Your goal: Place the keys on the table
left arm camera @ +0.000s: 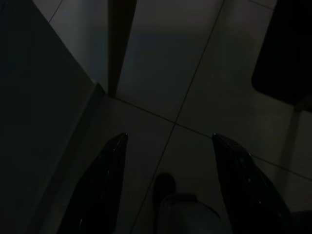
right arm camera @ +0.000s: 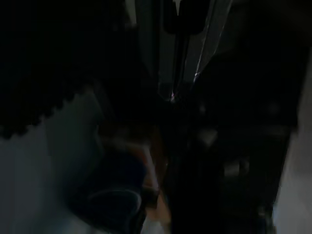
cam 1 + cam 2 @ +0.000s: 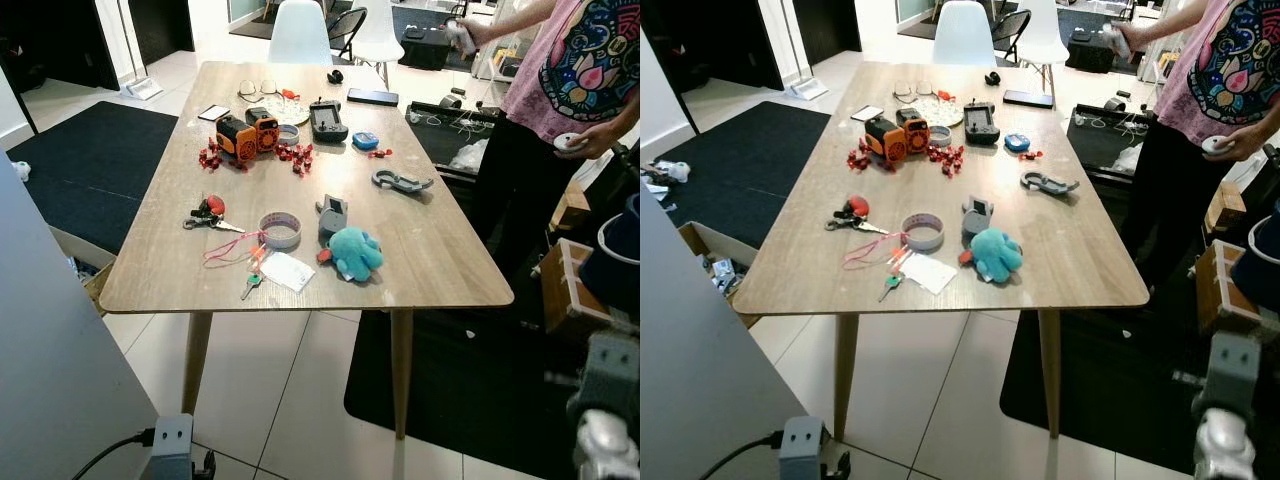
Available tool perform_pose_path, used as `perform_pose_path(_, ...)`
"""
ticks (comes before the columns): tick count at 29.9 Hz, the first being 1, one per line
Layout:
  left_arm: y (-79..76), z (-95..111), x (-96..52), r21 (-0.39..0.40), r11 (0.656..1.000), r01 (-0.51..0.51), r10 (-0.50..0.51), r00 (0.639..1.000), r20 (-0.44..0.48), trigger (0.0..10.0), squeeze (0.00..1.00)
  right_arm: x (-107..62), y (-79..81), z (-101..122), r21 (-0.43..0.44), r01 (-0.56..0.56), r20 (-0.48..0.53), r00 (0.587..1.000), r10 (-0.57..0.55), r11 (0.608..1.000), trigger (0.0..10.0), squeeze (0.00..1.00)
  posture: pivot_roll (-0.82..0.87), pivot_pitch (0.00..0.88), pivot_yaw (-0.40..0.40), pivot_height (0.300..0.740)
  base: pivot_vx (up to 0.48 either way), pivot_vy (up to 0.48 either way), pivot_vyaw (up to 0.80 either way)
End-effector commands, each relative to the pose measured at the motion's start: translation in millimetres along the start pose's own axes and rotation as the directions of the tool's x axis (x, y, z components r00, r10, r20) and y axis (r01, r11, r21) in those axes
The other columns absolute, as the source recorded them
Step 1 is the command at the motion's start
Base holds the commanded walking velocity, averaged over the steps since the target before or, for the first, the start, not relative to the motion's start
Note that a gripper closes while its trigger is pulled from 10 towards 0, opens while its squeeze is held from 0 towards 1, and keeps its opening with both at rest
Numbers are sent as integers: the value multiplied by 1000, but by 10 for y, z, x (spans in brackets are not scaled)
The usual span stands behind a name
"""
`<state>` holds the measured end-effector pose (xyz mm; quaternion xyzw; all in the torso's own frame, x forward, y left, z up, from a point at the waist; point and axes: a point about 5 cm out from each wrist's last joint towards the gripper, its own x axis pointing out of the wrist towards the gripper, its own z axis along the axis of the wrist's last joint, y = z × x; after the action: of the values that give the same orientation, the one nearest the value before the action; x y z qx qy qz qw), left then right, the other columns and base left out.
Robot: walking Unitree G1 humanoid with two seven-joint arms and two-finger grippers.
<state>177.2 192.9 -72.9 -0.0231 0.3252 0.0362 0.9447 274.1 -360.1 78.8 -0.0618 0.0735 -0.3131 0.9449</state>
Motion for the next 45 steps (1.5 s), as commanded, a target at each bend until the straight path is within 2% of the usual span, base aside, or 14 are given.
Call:
perform_pose_path(1, 42, -30, -21, 20, 1000, -2, 2, 1000, -11, 10000, 0, 118, -32, 308, 69, 29, 102, 994, -36, 997, 10000, 0, 26, 50, -41, 740, 0, 0, 0)
perform_pose_path(6, 47, -30, -22, 18, 1000, -3, 3, 1000, -9, 10000, 0, 297, 405, 1082, 251, -202, 303, 945, 121, 947, 10000, 0, 28, 44, -46, 740, 0, 0, 0)
perform_pose_path(11, 53, -22, -20, 14, 1000, -5, 5, 1000, -6, 10000, 0, 283, 734, 1419, 249, -385, 388, 881, 272, 889, 10000, 0, 30, 40, -49, 740, 0, 0, 0)
perform_pose_path(13, 52, -18, -18, 11, 1000, -4, 4, 1000, -4, 10000, 0, 199, 1071, 1594, 224, -534, 427, 806, 411, 815, 10000, 0, 29, 36, -48, 740, 0, 0, 0)
perform_pose_path(15, 50, -15, -17, 10, 1000, -1, 1, 1000, -2, 10000, 0, 106, 1338, 1632, 185, -645, 421, 734, 533, 742, 10000, 0, 25, 34, -46, 740, 0, 0, 0)
perform_pose_path(17, 50, -15, -17, 10, 1000, -1, 1, 1000, -2, 10000, 0, 106, 1338, 1632, 185, -645, 421, 734, 533, 742, 10000, 0, 25, 34, -46, 740, 0, 0, 0)
perform_pose_path(19, 42, -3, -12, 14, 1000, 7, -7, 1000, 3, 10000, 0, -26, 1619, 1569, 153, -743, 394, 651, 649, 652, 10000, 0, 22, 33, -41, 740, 0, 0, 0)
perform_pose_path(21, 42, -3, -12, 14, 1000, 7, -7, 1000, 3, 10000, 0, -26, 1619, 1569, 153, -743, 394, 651, 649, 652, 10000, 0, 22, 33, -41, 740, 0, 0, 0)
perform_pose_path(23, 35, 19, -3, 14, 1000, 15, -15, 1000, 11, 10000, 0, -230, 1936, 1487, 79, -843, 369, 521, 770, 533, 10000, 0, 23, 41, -40, 740, 0, 0, 0)
perform_pose_path(24, 35, 19, -3, 14, 1000, 15, -15, 1000, 11, 10000, 0, -230, 1936, 1487, 79, -843, 369, 521, 770, 533, 10000, 0, 23, 41, -40, 740, 0, 0, 0)
perform_pose_path(28, 34, 44, 9, 13, 1000, 15, -16, 1000, 18, 10000, 0, -482, 2236, 1436, 5, -928, 350, 350, 869, 372, 10000, 0, 25, 48, -42, 740, 0, 0, 0)
perform_pose_path(31, 30, 54, 14, 10, 1000, 15, -15, 1000, 21, 10000, 0, -571, 2341, 1433, -26, -943, 347, 302, 888, 331, 10000, 0, 26, 52, -41, 740, 0, 0, 0)
perform_pose_path(37, 17, 55, 11, 7, 1000, 19, -19, 999, 27, 10000, 0, -596, 2434, 1465, -15, -932, 346, 336, 876, 363, 10000, 0, 31, 58, -41, 740, 0, 0, 0)
perform_pose_path(45, 15, 52, 5, 2, 1000, 18, -18, 999, 32, 10000, 0, -680, 2532, 1413, -33, -946, 313, 298, 902, 324, 10000, 0, 41, 63, -47, 740, 0, 0, 0)
